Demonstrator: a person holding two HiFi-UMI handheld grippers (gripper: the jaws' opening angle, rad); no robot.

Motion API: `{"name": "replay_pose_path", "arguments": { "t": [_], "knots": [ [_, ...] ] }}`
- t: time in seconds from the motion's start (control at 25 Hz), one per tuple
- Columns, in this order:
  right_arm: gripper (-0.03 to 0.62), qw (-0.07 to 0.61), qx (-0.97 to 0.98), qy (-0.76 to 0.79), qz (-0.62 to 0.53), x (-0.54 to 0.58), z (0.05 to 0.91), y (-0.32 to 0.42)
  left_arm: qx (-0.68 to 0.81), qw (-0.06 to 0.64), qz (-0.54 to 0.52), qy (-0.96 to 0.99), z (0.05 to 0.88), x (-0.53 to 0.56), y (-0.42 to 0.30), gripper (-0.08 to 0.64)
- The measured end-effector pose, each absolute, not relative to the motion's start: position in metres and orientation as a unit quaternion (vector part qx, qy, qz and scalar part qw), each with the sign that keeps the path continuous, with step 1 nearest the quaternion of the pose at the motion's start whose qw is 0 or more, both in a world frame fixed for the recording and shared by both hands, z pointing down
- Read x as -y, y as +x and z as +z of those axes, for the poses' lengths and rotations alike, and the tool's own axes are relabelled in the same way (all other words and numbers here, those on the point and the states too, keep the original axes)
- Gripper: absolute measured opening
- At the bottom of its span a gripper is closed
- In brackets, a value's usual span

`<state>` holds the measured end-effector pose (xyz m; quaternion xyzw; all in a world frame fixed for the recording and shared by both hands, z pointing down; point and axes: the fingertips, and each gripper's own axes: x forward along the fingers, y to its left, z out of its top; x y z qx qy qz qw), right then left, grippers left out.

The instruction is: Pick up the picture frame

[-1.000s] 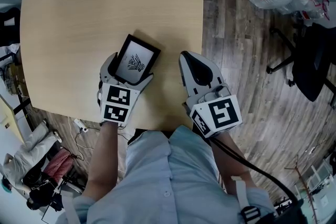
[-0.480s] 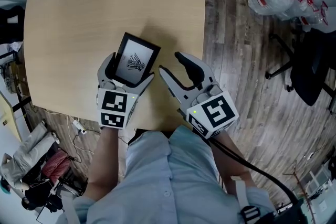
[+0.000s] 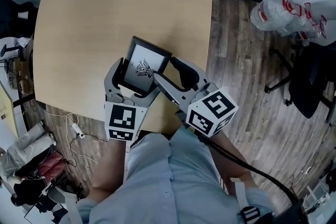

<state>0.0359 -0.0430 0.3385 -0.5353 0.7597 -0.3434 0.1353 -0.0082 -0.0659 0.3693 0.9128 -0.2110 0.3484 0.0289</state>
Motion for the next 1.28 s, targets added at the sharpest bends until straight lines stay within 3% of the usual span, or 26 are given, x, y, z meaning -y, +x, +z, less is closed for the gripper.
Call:
{"name": "replay_pose_path", "arguments": {
  "t": [0.12,0.16,0.24,0.36,0.64,1.28],
  "knots": [
    [0.247,0.156,-0.753,-0.533,-0.352,0.047,0.333,0.038,0.234,0.019,0.326,0.916,0.356,0.068,-0.013,0.551],
    [0.247,0.161,-0.748,-0.536,-0.357,0.047,0.334,0.040,0.251,0.013,0.314,0.916,0.349,0.070,-0.017,0.513],
    [0.258,0.177,-0.741,-0.532,-0.369,0.048,0.334,0.041,0.283,0.010,0.287,0.915,0.336,0.074,-0.025,0.170],
    [0.249,0.197,-0.743,-0.513,-0.382,0.050,0.339,0.037,0.288,0.013,0.283,0.915,0.346,0.074,-0.028,0.185],
    [0.249,0.119,-0.742,-0.546,-0.372,0.036,0.380,0.051,0.294,0.054,0.325,0.897,0.403,0.068,-0.052,0.255],
    [0.249,0.069,-0.777,-0.546,-0.305,0.029,0.358,0.052,0.337,0.009,0.249,0.908,0.334,0.064,-0.060,0.268]
  ]
}}
